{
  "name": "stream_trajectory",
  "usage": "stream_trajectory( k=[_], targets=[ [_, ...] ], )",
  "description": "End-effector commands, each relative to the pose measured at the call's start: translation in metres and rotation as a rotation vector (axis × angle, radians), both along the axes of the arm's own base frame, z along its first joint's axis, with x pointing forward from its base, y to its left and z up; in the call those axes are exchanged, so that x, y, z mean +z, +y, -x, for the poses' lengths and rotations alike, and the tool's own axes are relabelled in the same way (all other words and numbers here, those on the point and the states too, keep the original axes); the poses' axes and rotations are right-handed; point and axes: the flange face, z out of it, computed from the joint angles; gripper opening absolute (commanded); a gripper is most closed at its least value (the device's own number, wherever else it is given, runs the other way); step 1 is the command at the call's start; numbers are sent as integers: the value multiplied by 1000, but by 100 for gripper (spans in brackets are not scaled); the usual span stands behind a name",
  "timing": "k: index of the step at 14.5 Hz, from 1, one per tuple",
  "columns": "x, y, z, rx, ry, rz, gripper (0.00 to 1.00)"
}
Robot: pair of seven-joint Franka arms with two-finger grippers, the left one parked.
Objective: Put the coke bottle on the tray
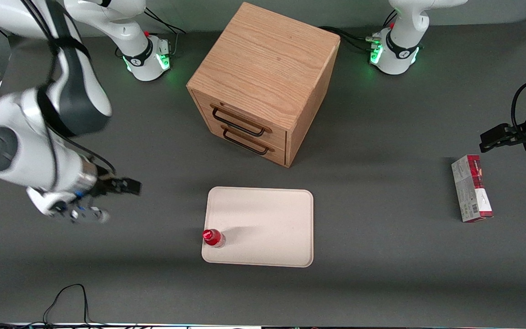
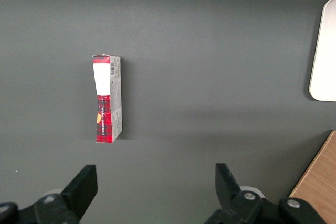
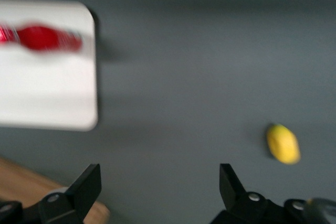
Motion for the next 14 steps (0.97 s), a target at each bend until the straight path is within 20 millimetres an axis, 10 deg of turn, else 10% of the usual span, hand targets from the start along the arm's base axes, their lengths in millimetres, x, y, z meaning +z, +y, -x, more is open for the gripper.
stream_trajectory(
  k=[1,5,14],
  targets=[
    [33,-39,57,114,26,-17,100],
    [76,-55,67,122,1,-16,100],
    [95,-43,67,141,35,-13,100]
  ],
)
